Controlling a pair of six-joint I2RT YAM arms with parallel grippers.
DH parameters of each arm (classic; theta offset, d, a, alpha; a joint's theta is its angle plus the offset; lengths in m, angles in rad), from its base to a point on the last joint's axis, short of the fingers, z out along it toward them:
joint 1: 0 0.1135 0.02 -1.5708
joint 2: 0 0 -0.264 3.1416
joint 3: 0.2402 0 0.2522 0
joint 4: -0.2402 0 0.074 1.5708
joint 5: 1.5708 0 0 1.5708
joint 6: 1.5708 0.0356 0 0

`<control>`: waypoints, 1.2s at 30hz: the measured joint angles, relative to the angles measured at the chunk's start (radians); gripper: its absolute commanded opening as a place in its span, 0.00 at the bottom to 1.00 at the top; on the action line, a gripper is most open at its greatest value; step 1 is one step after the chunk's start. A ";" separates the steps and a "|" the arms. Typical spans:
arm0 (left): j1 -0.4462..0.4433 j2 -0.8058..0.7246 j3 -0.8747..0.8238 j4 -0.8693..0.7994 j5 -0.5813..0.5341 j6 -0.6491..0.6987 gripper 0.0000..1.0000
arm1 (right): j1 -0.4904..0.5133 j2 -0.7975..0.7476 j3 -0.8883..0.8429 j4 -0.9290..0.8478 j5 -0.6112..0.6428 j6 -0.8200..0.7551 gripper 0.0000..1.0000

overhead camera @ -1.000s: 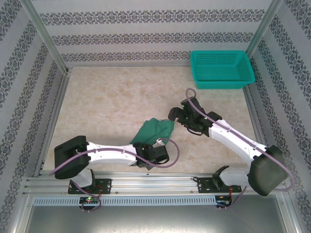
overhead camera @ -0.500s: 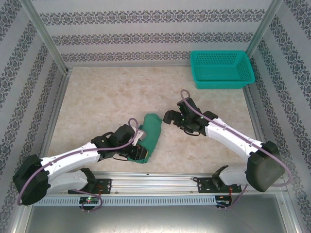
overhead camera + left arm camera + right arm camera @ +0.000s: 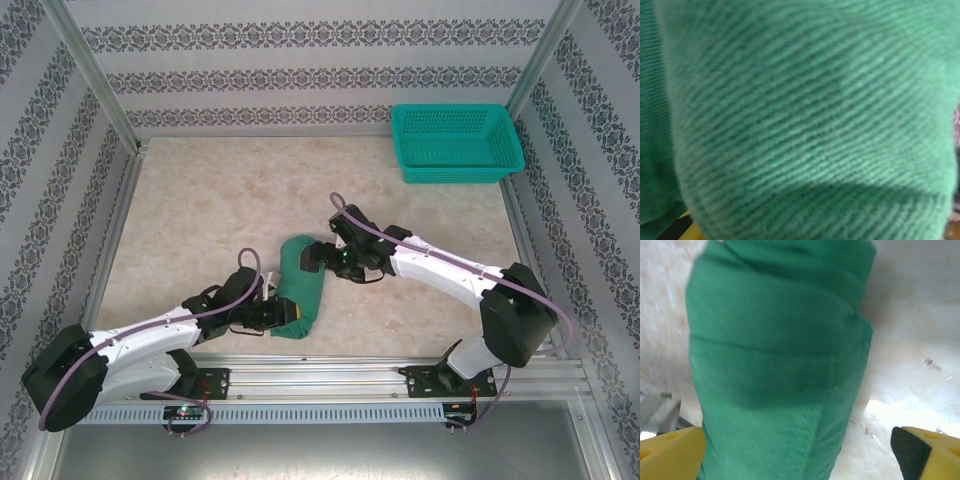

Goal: Roll up the long pants

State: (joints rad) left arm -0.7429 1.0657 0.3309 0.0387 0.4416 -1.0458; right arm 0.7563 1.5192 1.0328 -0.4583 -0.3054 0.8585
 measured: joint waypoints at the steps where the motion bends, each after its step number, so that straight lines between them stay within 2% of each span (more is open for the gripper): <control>1: 0.014 0.001 -0.027 0.032 0.003 -0.032 0.00 | 0.008 0.009 0.000 -0.008 -0.011 -0.003 0.98; 5: 0.039 0.021 -0.076 0.132 0.028 -0.105 0.00 | 0.035 0.058 0.000 -0.010 -0.047 -0.014 0.98; 13: 0.058 0.110 -0.057 0.187 0.063 -0.140 0.00 | 0.084 0.226 0.062 0.032 -0.085 -0.017 0.98; 20: 0.091 0.297 -0.096 0.479 0.158 -0.224 0.00 | 0.092 0.336 0.127 0.040 -0.084 -0.013 0.95; 22: 0.099 0.335 -0.101 0.543 0.182 -0.238 0.00 | 0.092 0.350 0.138 0.039 -0.082 -0.014 0.82; 23: 0.103 0.349 -0.100 0.560 0.194 -0.240 0.00 | 0.092 0.356 0.145 0.039 -0.082 -0.016 0.52; 24: 0.105 0.354 -0.097 0.566 0.202 -0.238 0.00 | 0.091 0.360 0.148 0.039 -0.080 -0.018 0.16; 25: 0.108 0.355 -0.092 0.560 0.206 -0.233 0.02 | 0.089 0.363 0.148 0.039 -0.079 -0.021 0.00; 28: 0.113 0.335 -0.056 0.474 0.214 -0.185 0.08 | 0.074 0.365 0.149 0.039 -0.100 -0.037 0.00; 31: 0.117 0.288 0.040 0.234 0.199 -0.082 0.10 | 0.063 0.360 0.142 0.048 -0.115 -0.044 0.00; 32: 0.116 0.271 0.091 0.109 0.177 -0.031 0.12 | 0.060 0.358 0.133 0.069 -0.124 -0.042 0.00; 36: 0.114 0.171 0.245 -0.309 0.039 0.138 0.41 | 0.058 0.355 0.106 0.174 -0.192 -0.018 0.00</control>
State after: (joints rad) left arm -0.6292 1.2366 0.5755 -0.2703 0.4805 -0.9073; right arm 0.8143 1.8744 1.1385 -0.2840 -0.4969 0.8402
